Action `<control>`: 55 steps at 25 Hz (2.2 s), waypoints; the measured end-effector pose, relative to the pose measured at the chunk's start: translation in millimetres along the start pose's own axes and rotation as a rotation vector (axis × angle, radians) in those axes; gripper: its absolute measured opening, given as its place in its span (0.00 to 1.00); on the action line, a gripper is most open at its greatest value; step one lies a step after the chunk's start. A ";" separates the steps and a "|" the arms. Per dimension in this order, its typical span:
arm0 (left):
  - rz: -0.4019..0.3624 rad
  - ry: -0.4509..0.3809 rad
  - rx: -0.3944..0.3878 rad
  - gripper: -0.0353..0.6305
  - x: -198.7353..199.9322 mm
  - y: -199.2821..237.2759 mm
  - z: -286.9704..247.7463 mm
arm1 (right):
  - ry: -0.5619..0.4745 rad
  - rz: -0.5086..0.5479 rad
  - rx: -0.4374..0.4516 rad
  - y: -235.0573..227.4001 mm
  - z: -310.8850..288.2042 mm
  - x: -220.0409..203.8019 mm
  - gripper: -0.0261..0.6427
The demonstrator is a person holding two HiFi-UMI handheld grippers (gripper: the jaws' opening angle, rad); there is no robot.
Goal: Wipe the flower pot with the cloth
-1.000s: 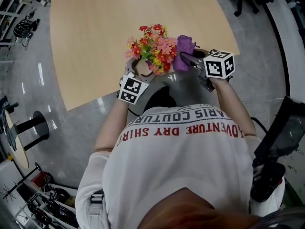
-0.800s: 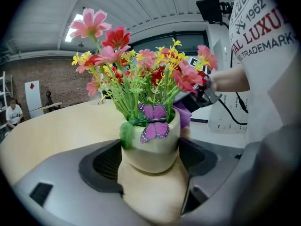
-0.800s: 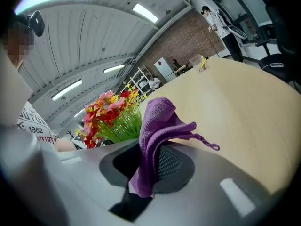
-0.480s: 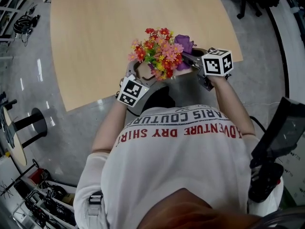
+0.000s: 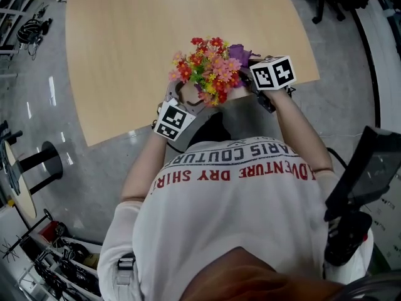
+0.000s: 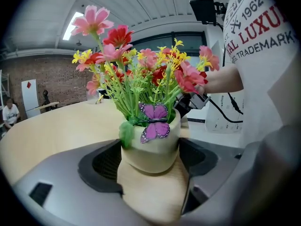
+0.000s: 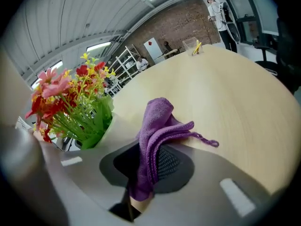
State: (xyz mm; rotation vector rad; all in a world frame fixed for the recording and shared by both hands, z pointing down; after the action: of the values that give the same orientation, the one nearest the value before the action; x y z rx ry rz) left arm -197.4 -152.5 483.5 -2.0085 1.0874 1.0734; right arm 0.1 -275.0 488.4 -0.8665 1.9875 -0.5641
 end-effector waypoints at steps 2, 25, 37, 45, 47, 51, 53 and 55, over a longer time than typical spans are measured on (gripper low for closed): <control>-0.006 0.008 0.011 0.63 -0.6 -0.6 -2.9 | -0.034 -0.023 -0.001 -2.0 2.0 -1.2 0.11; 0.421 -0.164 0.087 0.06 81.2 -175.4 222.4 | -0.231 0.463 0.264 241.9 173.1 -158.7 0.12; 0.396 -0.155 0.191 0.06 -11.6 -303.1 375.5 | -0.211 0.483 0.255 374.5 152.8 -348.1 0.12; 0.300 -0.129 0.130 0.06 -37.4 -434.9 563.0 | -0.270 0.432 0.238 534.1 173.4 -511.5 0.12; 0.312 -0.133 0.116 0.06 -37.4 -449.7 587.4 | -0.273 0.440 0.240 552.6 177.6 -528.8 0.12; 0.311 -0.145 0.133 0.06 -37.7 -469.9 627.6 | -0.263 0.484 0.227 582.2 192.1 -550.3 0.12; 0.311 -0.159 0.145 0.06 -36.4 -484.8 661.7 | -0.263 0.504 0.221 613.3 203.2 -566.3 0.12; 0.316 -0.169 0.153 0.06 -35.3 -501.0 682.2 | -0.251 0.525 0.210 632.7 214.1 -580.3 0.12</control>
State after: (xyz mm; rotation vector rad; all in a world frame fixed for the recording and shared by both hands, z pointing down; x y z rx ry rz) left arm -22.8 641.8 246.2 -1.6304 1.3808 1.2515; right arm 175.3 563.9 268.6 -0.2500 1.7870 -0.3301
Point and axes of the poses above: the fingertips, and each gripper's own axes: z backward along the fingers, y to its left, x out of its top, the point moved 9 cm from there along z, backward along the fingers, and after that the axes turned 14 degrees about x, right-handed, at the moved point
